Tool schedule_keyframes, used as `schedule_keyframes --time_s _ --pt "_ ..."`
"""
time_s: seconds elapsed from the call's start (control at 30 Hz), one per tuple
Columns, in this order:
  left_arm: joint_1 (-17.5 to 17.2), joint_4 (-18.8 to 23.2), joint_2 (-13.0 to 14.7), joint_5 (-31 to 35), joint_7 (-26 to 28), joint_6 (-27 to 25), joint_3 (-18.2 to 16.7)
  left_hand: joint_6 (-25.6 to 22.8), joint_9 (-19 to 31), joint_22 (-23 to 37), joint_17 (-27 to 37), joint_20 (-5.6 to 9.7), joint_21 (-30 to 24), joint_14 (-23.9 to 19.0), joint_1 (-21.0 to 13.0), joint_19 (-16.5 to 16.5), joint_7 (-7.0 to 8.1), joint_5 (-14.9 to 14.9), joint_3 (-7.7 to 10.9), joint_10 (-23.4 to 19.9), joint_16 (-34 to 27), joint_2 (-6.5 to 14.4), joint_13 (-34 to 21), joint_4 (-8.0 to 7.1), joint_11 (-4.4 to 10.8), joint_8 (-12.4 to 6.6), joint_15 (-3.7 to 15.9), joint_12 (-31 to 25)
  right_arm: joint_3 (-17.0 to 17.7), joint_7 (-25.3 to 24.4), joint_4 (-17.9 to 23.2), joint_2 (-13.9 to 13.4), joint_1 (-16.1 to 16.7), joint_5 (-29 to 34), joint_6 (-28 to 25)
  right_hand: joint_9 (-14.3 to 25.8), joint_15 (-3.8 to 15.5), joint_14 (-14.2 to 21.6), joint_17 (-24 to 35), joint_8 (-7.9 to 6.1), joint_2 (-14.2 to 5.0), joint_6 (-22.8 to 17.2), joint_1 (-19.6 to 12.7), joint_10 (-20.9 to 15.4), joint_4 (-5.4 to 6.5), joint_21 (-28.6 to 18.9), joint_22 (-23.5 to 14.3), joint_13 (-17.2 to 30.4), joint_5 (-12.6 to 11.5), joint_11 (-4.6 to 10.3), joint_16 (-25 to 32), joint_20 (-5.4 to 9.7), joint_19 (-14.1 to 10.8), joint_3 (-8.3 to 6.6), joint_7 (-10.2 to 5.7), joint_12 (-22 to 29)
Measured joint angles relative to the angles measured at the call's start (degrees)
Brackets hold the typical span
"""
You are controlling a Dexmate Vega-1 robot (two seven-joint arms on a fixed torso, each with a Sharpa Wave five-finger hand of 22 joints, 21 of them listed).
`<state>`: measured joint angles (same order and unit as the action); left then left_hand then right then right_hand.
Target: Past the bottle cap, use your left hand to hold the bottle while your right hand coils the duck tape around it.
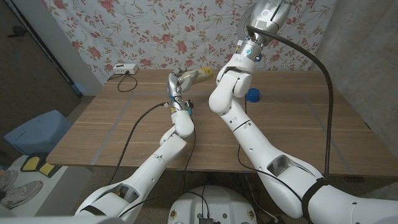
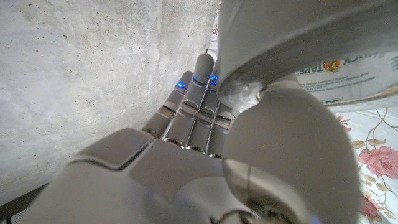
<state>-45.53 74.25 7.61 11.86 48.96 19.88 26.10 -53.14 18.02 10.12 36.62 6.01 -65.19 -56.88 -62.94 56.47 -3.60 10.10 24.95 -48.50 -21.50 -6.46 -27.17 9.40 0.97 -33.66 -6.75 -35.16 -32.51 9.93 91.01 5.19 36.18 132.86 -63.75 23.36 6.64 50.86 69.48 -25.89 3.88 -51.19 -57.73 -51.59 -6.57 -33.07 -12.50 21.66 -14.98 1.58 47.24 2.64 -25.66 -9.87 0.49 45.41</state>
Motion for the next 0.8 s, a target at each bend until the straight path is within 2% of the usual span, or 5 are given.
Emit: schedule_keyframes --time_s 0.4,0.5,0.8 --pt "0.79 -0.30 0.30 -1.39 -2.68 1.21 0.44 -0.19 -0.24 0.00 -0.16 -0.20 -0.29 -0.38 0.00 -0.20 0.21 -0.21 0.00 -0.10 0.02 0.00 0.00 0.00 -0.06 0.06 -0.02 0.43 0.56 -0.33 -1.30 -0.73 -0.30 -2.09 0.77 0.01 0.00 0.00 0.00 0.02 0.00 -0.01 0.00 0.00 -0.01 -0.65 0.00 0.01 0.01 0.00 0.00 0.00 0.00 0.15 -0.02 -0.16" --pt "0.91 -0.29 0.39 -1.38 -2.89 1.59 0.53 -0.19 -0.26 0.01 -0.16 -0.21 -0.30 -0.39 0.00 -0.21 0.22 -0.21 0.00 -0.10 0.02 0.00 0.00 0.00 -0.06 0.07 -0.02 0.46 0.06 -0.59 -0.62 -1.18 -0.30 -3.02 0.98 0.00 0.00 0.00 0.01 0.24 -0.01 -0.40 0.01 0.00 -0.02 -0.87 0.00 0.01 0.02 0.00 0.00 0.00 -0.01 0.17 -0.40 -0.20" --pt "0.95 0.20 0.74 -2.94 -5.23 2.93 0.53 -0.44 -0.35 0.01 -0.13 -0.30 -0.51 -0.48 0.00 -0.30 -0.02 -0.32 0.00 -0.51 0.02 0.00 0.00 0.00 -0.05 0.49 -0.11 0.88 -2.02 -1.48 0.40 -1.89 -0.81 -4.52 1.92 -0.05 0.00 0.00 -0.08 0.63 -0.01 -0.73 0.01 -0.24 0.08 -1.21 0.26 0.02 0.13 -0.23 0.00 0.01 -0.01 0.55 -0.11 -0.42"
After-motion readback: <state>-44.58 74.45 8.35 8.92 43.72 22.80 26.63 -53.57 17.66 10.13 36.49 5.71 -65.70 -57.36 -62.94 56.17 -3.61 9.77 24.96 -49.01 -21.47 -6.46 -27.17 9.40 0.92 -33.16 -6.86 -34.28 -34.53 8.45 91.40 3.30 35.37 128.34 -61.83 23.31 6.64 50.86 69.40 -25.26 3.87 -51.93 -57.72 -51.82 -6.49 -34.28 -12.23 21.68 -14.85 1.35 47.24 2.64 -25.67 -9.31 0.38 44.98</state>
